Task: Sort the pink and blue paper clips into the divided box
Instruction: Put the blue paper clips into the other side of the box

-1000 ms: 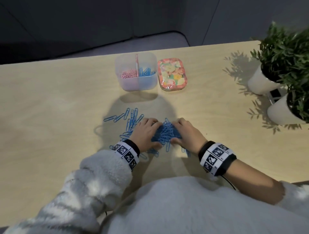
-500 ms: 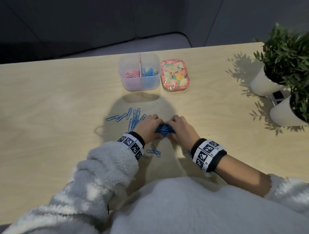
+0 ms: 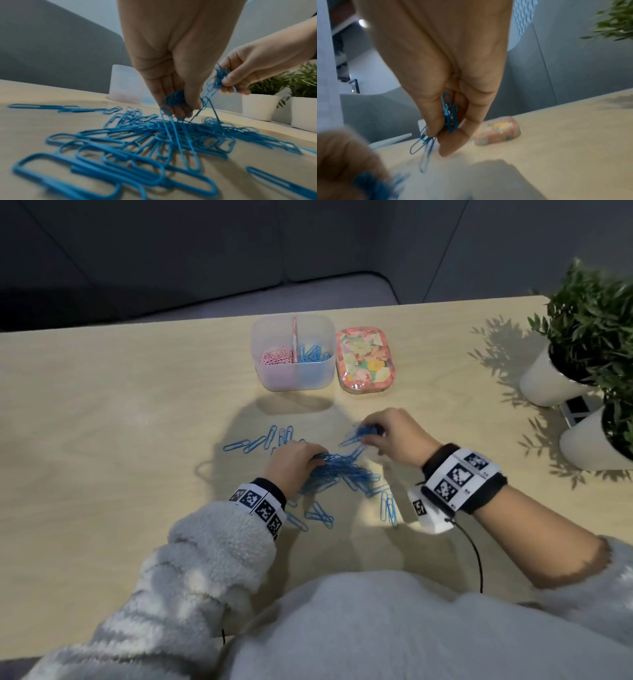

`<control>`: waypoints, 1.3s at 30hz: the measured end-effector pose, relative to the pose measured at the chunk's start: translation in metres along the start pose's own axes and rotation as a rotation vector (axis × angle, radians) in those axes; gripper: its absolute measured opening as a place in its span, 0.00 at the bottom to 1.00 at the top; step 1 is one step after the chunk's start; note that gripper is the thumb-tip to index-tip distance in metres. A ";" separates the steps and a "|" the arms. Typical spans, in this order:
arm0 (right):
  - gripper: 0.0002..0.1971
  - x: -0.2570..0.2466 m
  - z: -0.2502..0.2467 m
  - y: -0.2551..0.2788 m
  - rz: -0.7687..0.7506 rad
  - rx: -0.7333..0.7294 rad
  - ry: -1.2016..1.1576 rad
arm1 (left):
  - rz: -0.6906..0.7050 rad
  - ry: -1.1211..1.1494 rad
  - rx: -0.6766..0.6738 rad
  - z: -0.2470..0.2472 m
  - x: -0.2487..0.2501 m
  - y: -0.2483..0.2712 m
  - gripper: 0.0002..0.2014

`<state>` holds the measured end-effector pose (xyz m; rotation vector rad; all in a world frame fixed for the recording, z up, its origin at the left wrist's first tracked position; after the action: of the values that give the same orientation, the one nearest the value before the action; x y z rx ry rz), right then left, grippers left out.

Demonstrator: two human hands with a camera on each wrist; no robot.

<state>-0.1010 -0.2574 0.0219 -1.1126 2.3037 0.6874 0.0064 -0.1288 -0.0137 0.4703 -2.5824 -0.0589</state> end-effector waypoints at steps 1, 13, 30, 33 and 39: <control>0.08 -0.004 -0.010 -0.009 0.009 0.006 -0.047 | -0.012 0.024 0.013 -0.002 -0.002 0.000 0.12; 0.09 -0.068 -0.061 -0.142 -0.012 0.231 0.106 | -0.058 0.205 0.146 -0.042 -0.005 -0.015 0.08; 0.09 -0.027 -0.044 -0.052 0.030 0.200 -0.158 | -0.215 0.048 0.172 -0.116 -0.011 -0.152 0.06; 0.08 -0.004 -0.032 -0.011 0.049 0.118 -0.074 | -0.221 0.061 0.098 -0.104 -0.013 -0.157 0.18; 0.12 0.048 0.004 0.057 0.133 -0.015 0.022 | -0.034 0.004 0.215 -0.103 0.010 -0.124 0.07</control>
<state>-0.1724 -0.2510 0.0024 -0.9844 2.4114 0.7469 0.0884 -0.2441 0.0647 0.5918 -2.5893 0.2090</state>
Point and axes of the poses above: each hand's wrist, its own y-axis away from the middle knuckle, its own z-axis out of the palm, x = y × z, the point moved 5 cm from there along -y, towards the middle knuckle, and after that the axes turned 4 degrees about x, right-handed, at the moved point
